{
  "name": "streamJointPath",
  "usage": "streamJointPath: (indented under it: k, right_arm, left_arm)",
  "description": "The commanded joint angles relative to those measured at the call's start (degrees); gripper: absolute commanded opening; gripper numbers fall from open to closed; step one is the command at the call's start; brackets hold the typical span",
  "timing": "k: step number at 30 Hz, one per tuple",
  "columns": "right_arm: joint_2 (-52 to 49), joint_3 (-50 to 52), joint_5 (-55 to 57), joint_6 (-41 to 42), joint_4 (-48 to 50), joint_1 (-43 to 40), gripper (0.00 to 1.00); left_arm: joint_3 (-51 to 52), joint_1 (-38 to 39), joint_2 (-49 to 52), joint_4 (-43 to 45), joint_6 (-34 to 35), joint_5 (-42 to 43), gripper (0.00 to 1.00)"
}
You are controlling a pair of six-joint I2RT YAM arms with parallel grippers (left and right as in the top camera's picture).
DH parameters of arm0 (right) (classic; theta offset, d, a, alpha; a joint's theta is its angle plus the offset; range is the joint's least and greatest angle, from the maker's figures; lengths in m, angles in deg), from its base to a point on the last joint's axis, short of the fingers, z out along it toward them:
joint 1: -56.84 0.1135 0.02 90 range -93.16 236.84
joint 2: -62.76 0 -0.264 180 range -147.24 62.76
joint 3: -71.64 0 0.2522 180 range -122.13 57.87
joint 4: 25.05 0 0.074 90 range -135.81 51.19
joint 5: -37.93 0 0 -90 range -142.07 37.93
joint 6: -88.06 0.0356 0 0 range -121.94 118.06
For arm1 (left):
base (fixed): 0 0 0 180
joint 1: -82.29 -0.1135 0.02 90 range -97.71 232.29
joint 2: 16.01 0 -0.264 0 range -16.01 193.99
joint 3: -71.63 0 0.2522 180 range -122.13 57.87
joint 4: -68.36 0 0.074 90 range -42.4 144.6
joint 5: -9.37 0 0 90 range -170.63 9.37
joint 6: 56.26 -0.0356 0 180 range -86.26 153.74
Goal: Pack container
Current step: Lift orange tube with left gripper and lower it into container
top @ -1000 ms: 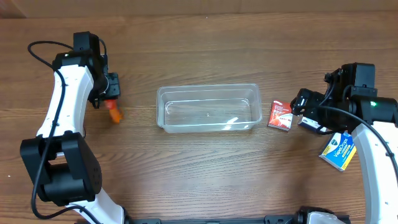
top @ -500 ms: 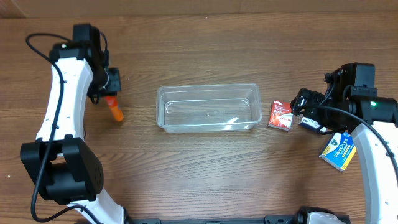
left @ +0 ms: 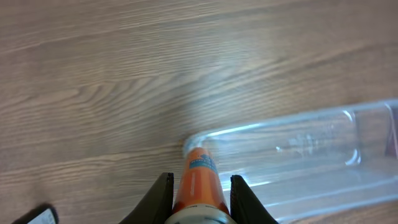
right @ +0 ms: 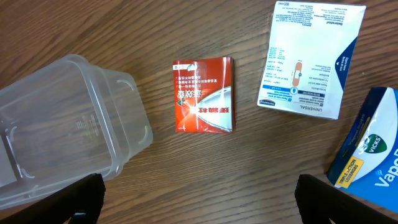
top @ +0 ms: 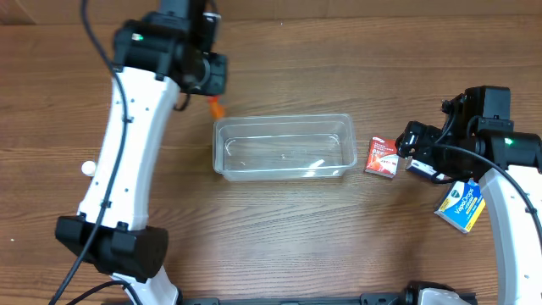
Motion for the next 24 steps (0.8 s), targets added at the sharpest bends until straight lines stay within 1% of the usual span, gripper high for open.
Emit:
streamJointPath:
  k: [1,5,8,12,17,21,24]
  right_arm:
    - [0.0,-1.6,-0.3,0.2,0.4,-0.3,1.0]
    - [0.0,-1.6,-0.3,0.2,0.5,-0.3,1.0]
    - [0.0,-1.6,-0.3,0.2,0.5,-0.3,1.0]
    - [0.0,-1.6,-0.3,0.2,0.5,-0.3,1.0]
    - [0.0,-1.6,-0.3,0.2,0.5,-0.3,1.0]
    - [0.0,-1.6,-0.3,0.2,0.6,-0.3,1.0]
    - [0.0,-1.6,-0.3,0.2,0.6,-0.3,1.0]
  left_arm:
    - [3.6,5.6,-1.5,2.8,0.7,-5.3,0.04]
    - [10.8,8.7,-1.5,7.9,1.4,-7.2,0.04]
    - [17.5,9.0,-1.5,12.6,2.0,-7.5,0.04]
    - [24.0,8.9,-1.5,18.3,1.9,-12.1,0.04]
    - [31.4,8.9,-1.5,25.6,1.2,-12.3,0.04]
    - [34.9,8.6,-1.5,27.9,1.2,-12.3,0.04]
    - [35.0,8.3,-1.5,28.3,1.2,-12.3,0.04]
